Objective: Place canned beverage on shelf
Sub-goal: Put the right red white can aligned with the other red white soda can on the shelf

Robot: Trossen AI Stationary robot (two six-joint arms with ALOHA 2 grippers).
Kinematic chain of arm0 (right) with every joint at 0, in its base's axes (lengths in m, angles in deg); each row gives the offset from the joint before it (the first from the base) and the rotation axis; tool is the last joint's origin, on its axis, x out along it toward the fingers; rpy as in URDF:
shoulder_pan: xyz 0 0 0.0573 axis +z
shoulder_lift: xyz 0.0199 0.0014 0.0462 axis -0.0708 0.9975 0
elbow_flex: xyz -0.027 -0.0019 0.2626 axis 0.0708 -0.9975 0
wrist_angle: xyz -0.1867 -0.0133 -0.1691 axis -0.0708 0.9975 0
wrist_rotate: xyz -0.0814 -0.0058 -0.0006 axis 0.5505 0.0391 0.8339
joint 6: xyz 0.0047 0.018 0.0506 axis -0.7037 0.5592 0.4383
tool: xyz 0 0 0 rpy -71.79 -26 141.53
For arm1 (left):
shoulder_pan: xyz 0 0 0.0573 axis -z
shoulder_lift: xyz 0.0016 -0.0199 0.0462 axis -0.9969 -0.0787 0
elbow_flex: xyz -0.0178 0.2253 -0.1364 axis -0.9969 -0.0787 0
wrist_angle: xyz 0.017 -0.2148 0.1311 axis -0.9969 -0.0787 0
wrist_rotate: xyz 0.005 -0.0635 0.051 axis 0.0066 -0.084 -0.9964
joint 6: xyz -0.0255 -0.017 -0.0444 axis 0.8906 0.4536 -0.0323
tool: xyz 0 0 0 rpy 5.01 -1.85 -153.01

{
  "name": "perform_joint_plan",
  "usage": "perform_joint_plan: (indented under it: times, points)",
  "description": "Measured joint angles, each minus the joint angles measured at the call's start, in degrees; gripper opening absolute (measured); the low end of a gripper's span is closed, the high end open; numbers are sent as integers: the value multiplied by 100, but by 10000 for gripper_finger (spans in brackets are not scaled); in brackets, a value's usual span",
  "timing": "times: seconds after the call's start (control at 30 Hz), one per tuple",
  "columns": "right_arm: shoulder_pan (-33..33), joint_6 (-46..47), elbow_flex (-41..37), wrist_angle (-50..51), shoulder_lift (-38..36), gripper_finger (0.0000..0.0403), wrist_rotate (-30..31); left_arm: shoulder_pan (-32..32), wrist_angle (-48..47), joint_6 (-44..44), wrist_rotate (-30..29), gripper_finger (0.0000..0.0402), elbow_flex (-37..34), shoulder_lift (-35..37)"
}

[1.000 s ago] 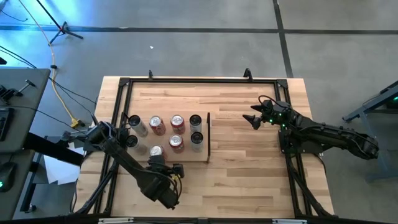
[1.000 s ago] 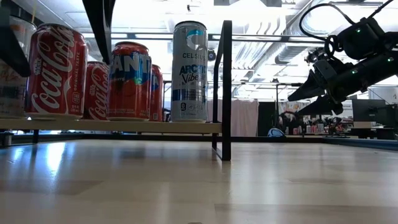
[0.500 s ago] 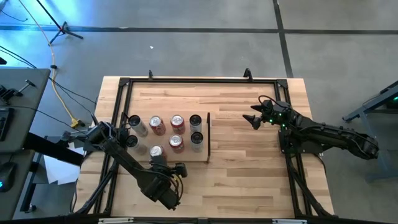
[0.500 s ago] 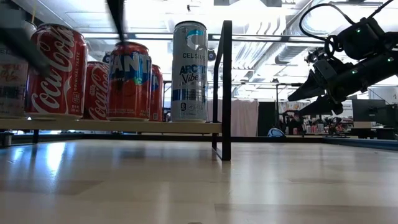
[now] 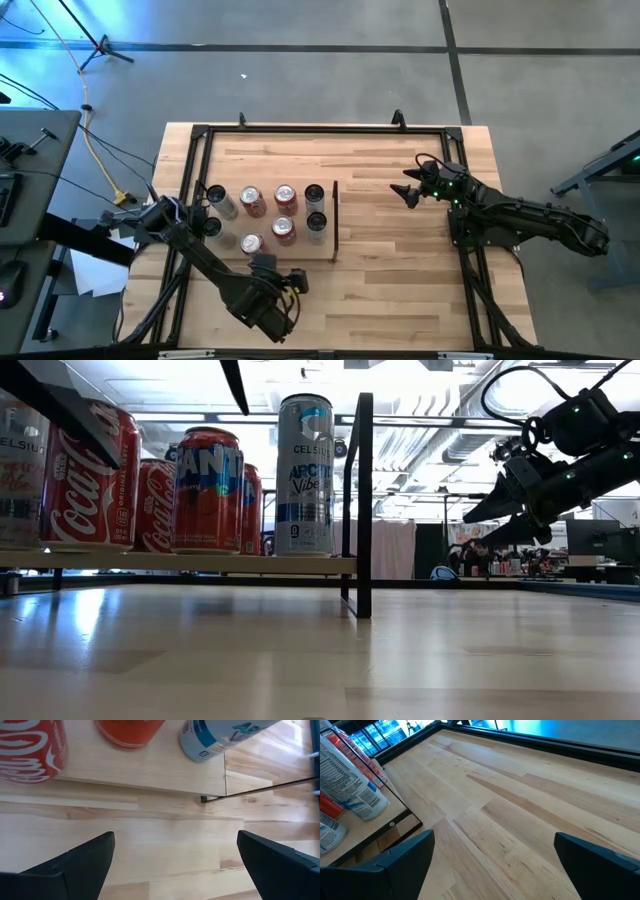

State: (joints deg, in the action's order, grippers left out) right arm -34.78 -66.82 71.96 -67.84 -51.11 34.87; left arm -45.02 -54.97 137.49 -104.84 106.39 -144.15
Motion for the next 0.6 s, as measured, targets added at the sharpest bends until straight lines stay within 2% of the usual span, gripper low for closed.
perform_joint_plan:
  times: [0.6]
  points:
    - [0, -2, 0, 0, 2, 399, 0, 43, -136, 417, 380, 394, 0, -2]
